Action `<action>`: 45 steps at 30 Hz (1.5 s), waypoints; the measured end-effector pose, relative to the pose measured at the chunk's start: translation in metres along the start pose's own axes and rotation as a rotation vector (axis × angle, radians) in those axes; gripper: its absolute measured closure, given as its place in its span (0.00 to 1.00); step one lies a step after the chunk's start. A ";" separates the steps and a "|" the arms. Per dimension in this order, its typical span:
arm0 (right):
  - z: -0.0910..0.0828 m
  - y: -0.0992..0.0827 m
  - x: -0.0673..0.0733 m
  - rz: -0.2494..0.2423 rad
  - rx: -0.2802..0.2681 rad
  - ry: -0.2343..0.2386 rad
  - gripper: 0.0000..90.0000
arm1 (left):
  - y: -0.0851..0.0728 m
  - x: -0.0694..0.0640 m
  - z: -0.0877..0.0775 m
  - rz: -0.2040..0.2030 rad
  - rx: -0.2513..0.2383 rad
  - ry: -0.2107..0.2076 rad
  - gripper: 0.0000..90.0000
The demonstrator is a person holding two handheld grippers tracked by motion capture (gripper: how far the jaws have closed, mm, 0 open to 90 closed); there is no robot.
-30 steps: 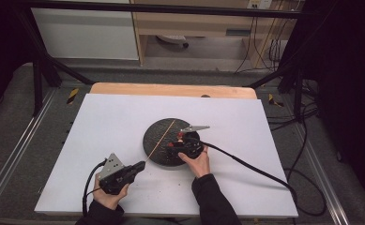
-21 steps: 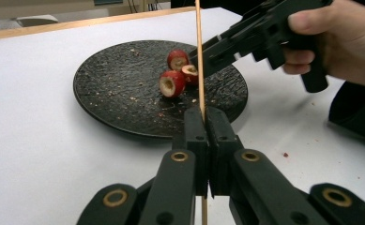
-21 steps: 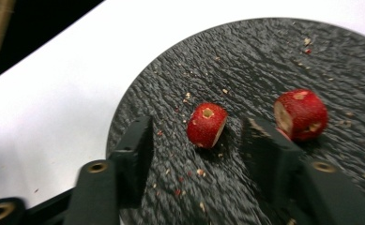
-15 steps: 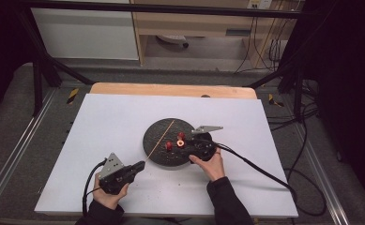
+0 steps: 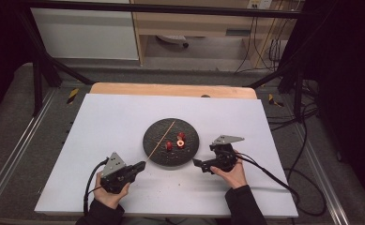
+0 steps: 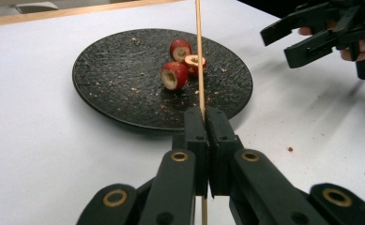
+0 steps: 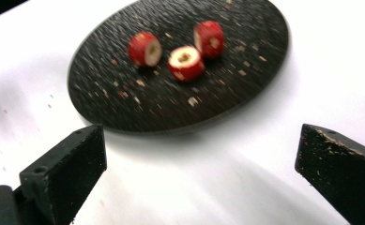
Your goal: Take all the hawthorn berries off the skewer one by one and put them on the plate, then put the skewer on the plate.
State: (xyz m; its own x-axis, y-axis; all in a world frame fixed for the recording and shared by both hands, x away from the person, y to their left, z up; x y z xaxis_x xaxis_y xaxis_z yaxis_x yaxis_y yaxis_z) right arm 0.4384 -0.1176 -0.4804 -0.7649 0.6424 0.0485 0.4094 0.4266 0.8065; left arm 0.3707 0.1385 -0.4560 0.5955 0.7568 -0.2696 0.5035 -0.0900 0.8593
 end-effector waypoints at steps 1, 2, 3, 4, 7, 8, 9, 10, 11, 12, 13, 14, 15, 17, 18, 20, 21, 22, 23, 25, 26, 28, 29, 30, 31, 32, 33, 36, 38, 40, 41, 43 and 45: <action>-0.003 -0.003 -0.002 0.000 0.000 -0.004 0.03 | 0.000 0.000 0.001 -0.003 0.006 0.001 0.98; -0.006 -0.008 -0.004 -0.004 0.002 -0.008 0.02 | 0.000 0.000 0.001 -0.005 0.009 0.003 0.98; -0.008 -0.010 -0.006 0.003 0.004 -0.011 0.02 | 0.001 0.000 0.002 -0.007 0.016 0.004 0.98; -0.012 -0.014 -0.008 0.010 0.007 -0.016 0.01 | 0.001 0.000 0.003 -0.007 0.019 0.006 0.98; -0.020 -0.022 -0.014 0.012 0.004 -0.031 0.01 | 0.003 0.001 0.007 -0.016 0.039 0.010 0.98; -0.022 -0.025 -0.016 0.017 -0.001 -0.038 0.01 | 0.003 0.001 0.009 -0.018 0.048 0.009 0.98; -0.026 -0.029 -0.018 0.011 -0.004 -0.042 0.01 | 0.004 0.001 0.010 -0.019 0.051 0.011 0.98; -0.028 -0.031 -0.019 0.003 -0.005 -0.042 0.01 | 0.005 0.001 0.011 -0.020 0.054 0.012 0.98; -0.031 -0.033 -0.020 0.009 -0.002 -0.042 0.01 | 0.007 0.001 0.012 -0.019 0.059 0.012 0.98; -0.033 -0.036 -0.022 0.009 -0.002 -0.046 0.01 | 0.009 0.002 0.013 -0.012 0.058 0.020 0.98; -0.036 -0.038 -0.024 0.014 -0.005 -0.051 0.01 | 0.011 0.002 0.013 -0.012 0.059 0.022 0.98; -0.038 -0.039 -0.025 0.011 -0.008 -0.049 0.01 | 0.013 0.003 0.014 -0.015 0.058 0.023 0.98; -0.040 -0.041 -0.025 0.012 -0.012 -0.045 0.01 | 0.016 0.004 0.015 -0.014 0.056 0.026 0.98; -0.043 -0.044 -0.027 0.009 -0.024 -0.043 0.01 | 0.021 0.006 0.016 -0.021 0.056 0.028 0.98; -0.045 -0.045 -0.027 0.010 -0.025 -0.038 0.01 | 0.024 0.007 0.016 -0.020 0.059 0.032 0.98; -0.047 -0.049 -0.029 0.000 -0.032 -0.043 0.01 | 0.029 0.009 0.018 -0.020 0.062 0.039 0.98; -0.048 -0.051 -0.028 0.005 -0.027 -0.040 0.01 | 0.031 0.010 0.019 -0.022 0.067 0.039 0.98; -0.049 -0.053 -0.029 0.002 -0.026 -0.046 0.01 | 0.033 0.010 0.020 -0.024 0.068 0.040 0.98; -0.050 -0.055 -0.030 0.005 -0.020 -0.046 0.01 | 0.035 0.011 0.021 -0.024 0.071 0.041 0.98; -0.052 -0.059 -0.031 0.005 -0.018 -0.050 0.01 | 0.038 0.011 0.023 -0.026 0.078 0.044 0.98; -0.052 -0.060 -0.031 0.006 -0.018 -0.050 0.01 | 0.039 0.011 0.025 -0.027 0.081 0.047 0.98; -0.053 -0.062 -0.031 0.006 -0.012 -0.051 0.01 | 0.041 0.012 0.027 -0.029 0.089 0.050 0.98; -0.053 -0.062 -0.032 0.001 -0.013 -0.054 0.01 | 0.042 0.012 0.029 -0.025 0.093 0.053 0.98; -0.053 -0.062 -0.031 0.002 -0.014 -0.052 0.01 | 0.043 0.013 0.031 -0.026 0.097 0.058 0.98; -0.053 -0.062 -0.031 0.002 -0.015 -0.050 0.01 | 0.044 0.014 0.033 -0.029 0.102 0.058 0.98; -0.053 -0.062 -0.031 0.002 -0.014 -0.050 0.01 | 0.045 0.014 0.035 -0.030 0.107 0.061 0.98; -0.053 -0.062 -0.031 0.001 -0.013 -0.050 0.01 | 0.045 0.015 0.037 -0.033 0.110 0.062 0.98; -0.053 -0.063 -0.032 0.001 -0.011 -0.053 0.01 | 0.047 0.018 0.044 -0.036 0.120 0.079 0.98; -0.054 -0.064 -0.032 0.002 -0.009 -0.051 0.01 | 0.048 0.020 0.050 -0.043 0.124 0.086 0.98; -0.054 -0.064 -0.032 0.002 -0.007 -0.050 0.01 | 0.048 0.021 0.055 -0.046 0.126 0.097 0.98; -0.053 -0.064 -0.032 0.001 -0.007 -0.049 0.01 | 0.049 0.022 0.057 -0.045 0.129 0.107 0.98; -0.053 -0.065 -0.031 -0.003 -0.006 -0.048 0.01 | 0.049 0.026 0.062 -0.049 0.133 0.122 0.98; -0.054 -0.065 -0.031 0.001 -0.007 -0.046 0.01 | 0.049 0.028 0.066 -0.057 0.139 0.131 0.98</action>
State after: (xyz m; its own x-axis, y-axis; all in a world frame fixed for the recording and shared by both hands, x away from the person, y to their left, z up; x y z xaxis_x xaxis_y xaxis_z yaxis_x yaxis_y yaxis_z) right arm 0.4090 -0.1997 -0.5025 -0.7408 0.6714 0.0218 0.4063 0.4219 0.8105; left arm 0.4535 0.1124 -0.4507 0.4816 0.8401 -0.2495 0.6209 -0.1261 0.7737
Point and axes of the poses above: each handheld gripper's, and its own axes: z roughly forward along the jaws, y roughly out of its top, x roughly to its left, the point moved 8 cm from there along z, roughly forward along the jaws, and after that the axes turned 11 degrees about -z, right-handed, at the moved point
